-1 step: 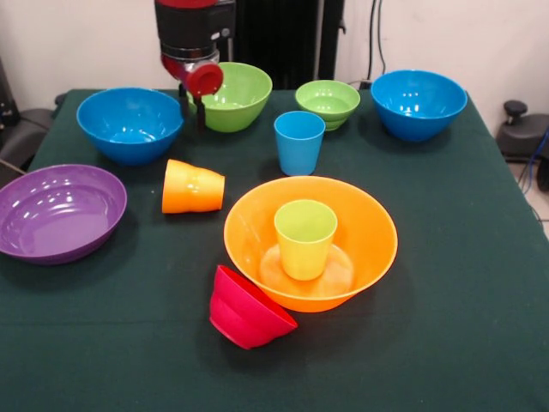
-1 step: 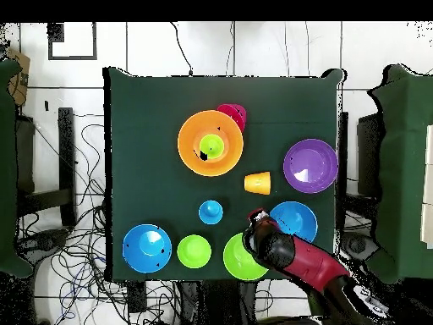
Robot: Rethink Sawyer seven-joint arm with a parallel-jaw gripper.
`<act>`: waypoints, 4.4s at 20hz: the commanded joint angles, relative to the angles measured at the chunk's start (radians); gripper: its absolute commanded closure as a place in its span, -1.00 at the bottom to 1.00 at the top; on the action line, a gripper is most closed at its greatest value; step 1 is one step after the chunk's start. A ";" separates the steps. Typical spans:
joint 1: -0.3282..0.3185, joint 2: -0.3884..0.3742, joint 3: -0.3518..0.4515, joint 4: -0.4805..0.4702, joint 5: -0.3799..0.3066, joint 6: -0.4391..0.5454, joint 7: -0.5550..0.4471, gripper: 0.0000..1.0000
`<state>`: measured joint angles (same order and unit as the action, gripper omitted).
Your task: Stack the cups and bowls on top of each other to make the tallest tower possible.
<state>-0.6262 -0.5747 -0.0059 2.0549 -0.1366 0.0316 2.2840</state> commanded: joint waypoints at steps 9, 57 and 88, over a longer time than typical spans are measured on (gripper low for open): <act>-0.005 0.067 0.018 -0.091 -0.022 -0.024 0.053 -1.00; -0.351 0.028 0.609 -0.259 -0.561 0.327 -0.511 -1.00; -0.180 0.085 0.158 -0.122 -0.210 0.058 0.056 -1.00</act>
<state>-0.8944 -0.5841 0.1678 1.8980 -0.4002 0.1650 2.1484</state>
